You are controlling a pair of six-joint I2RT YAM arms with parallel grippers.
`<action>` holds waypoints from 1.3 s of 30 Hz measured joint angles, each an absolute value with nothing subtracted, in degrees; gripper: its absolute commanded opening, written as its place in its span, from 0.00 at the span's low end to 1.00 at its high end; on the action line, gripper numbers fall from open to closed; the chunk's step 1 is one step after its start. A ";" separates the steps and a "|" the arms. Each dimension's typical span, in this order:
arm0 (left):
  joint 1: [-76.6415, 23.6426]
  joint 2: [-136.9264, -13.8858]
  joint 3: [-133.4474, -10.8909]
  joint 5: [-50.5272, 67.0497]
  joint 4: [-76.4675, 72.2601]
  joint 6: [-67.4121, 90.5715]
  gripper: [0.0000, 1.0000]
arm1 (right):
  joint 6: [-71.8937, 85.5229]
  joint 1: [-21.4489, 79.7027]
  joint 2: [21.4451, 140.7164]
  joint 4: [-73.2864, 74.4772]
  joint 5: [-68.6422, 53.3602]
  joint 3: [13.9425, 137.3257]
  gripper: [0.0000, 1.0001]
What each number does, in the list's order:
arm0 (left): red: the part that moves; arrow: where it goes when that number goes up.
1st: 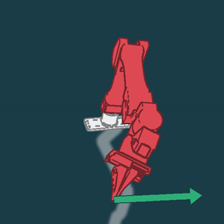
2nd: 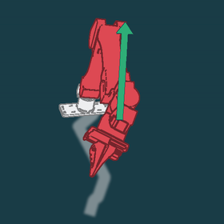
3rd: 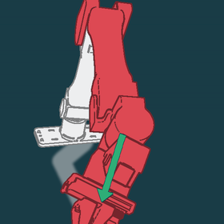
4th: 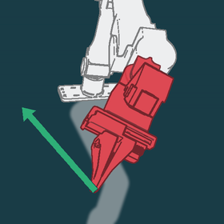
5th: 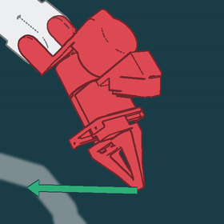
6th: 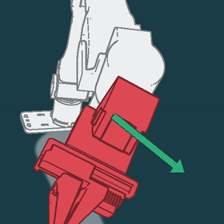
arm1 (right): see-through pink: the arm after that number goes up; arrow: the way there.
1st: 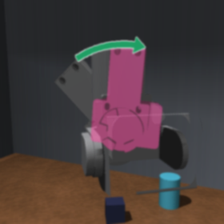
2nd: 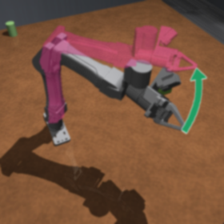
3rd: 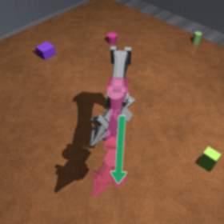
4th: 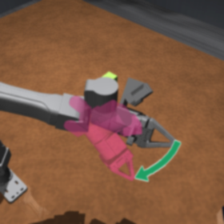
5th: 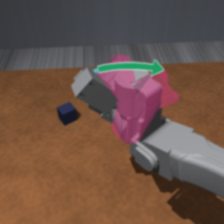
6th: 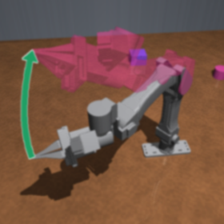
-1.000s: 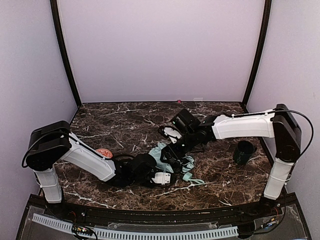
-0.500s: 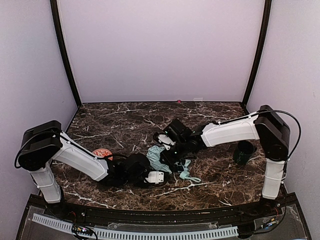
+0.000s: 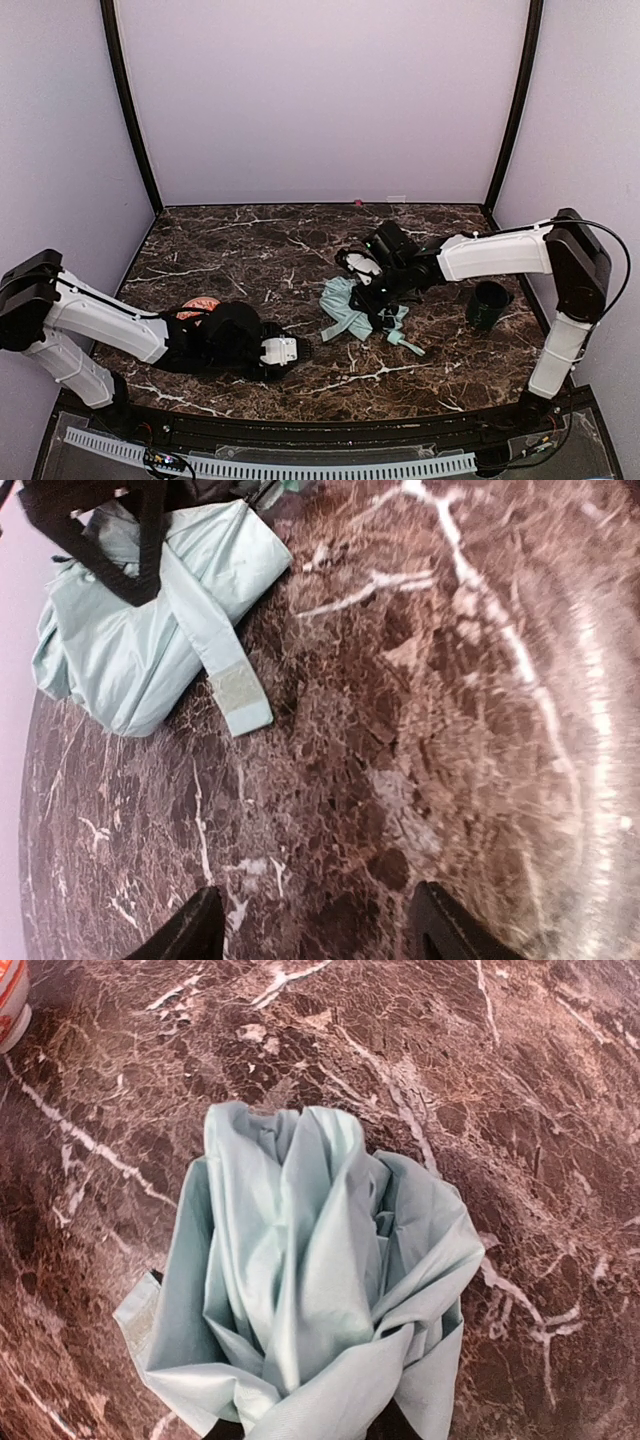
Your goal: Put away the umbrella
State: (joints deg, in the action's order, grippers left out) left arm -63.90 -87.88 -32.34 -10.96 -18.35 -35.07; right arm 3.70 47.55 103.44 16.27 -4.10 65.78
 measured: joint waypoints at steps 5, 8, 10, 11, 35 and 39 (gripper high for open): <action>-56.93 -75.18 -28.95 3.49 -20.62 -26.30 0.46 | -3.18 47.53 96.33 18.24 -4.14 63.59 0.00; -51.05 -73.97 -30.89 11.81 -24.25 -18.63 0.39 | -7.66 47.53 90.26 18.11 -4.78 62.39 0.00; -48.21 -75.37 -33.41 16.16 -26.09 -13.93 0.47 | -10.48 47.55 85.60 17.85 -5.41 61.91 0.00; -47.68 -75.94 -34.20 17.76 -26.76 -12.49 0.55 | -11.53 47.64 83.77 17.56 -5.76 61.89 0.00; -48.56 -93.69 -45.93 38.20 -33.30 2.24 0.00 | -15.44 49.56 80.18 14.90 -12.97 63.07 0.00; -48.56 -93.41 -45.01 39.16 -33.76 2.55 0.00 | -13.93 48.45 82.61 14.87 -15.27 63.07 0.00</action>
